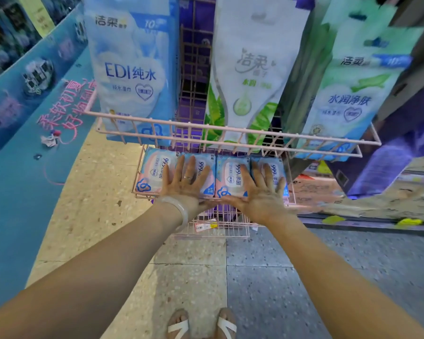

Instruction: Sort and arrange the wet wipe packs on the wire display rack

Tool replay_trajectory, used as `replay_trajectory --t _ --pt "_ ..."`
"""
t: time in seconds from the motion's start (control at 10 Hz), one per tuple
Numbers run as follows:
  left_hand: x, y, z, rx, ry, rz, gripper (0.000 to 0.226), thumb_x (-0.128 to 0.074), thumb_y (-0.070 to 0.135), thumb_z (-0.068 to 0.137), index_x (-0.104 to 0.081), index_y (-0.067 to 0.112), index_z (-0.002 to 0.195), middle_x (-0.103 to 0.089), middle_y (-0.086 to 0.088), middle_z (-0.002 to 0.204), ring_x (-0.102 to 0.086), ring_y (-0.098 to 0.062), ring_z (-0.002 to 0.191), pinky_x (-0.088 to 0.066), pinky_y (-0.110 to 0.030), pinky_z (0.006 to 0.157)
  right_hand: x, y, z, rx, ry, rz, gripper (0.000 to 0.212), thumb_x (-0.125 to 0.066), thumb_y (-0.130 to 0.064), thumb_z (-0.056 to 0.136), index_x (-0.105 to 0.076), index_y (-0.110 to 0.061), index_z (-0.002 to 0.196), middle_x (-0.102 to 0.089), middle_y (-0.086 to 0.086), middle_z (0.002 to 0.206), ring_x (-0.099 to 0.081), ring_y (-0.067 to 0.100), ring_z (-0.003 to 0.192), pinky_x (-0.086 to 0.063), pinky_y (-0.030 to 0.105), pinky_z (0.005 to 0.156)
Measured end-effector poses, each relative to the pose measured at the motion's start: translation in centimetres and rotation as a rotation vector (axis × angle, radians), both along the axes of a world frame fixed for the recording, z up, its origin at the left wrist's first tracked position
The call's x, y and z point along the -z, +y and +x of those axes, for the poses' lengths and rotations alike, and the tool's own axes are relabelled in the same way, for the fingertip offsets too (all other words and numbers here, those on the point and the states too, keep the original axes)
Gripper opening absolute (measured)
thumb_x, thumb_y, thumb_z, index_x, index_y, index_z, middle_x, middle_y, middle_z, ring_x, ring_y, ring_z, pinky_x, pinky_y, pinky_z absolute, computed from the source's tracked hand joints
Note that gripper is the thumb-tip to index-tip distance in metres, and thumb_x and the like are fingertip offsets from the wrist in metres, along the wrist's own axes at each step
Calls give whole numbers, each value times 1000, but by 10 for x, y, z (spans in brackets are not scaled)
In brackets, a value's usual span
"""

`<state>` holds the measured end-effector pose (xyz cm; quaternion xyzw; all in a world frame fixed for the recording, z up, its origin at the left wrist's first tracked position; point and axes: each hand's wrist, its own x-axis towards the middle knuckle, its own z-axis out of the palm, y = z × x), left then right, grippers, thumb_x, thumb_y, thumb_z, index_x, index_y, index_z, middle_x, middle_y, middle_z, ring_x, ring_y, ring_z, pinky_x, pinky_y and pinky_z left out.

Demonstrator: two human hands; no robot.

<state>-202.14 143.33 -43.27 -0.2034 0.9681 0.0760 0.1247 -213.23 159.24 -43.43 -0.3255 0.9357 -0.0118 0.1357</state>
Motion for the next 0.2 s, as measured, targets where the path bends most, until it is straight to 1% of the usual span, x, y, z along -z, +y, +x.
replay_trajectory --t 0.1,0.2 --pt "-2 5 18 -82 104 6 86 -33 69 83 9 31 148 20 -6 158 23 -30 144 12 -52 114 -11 10 17 70 -2 -100 90 -30 -76 76 1 -30 148 15 3 158 16 25 145 6 56 113" --pt "11 22 60 -180 291 45 79 -42 57 87 -6 27 150 8 -11 160 11 -31 147 4 -49 116 -2 37 76 114 4 -351 85 -24 -71 80 -31 -14 143 -13 18 156 -12 36 144 -14 52 115"
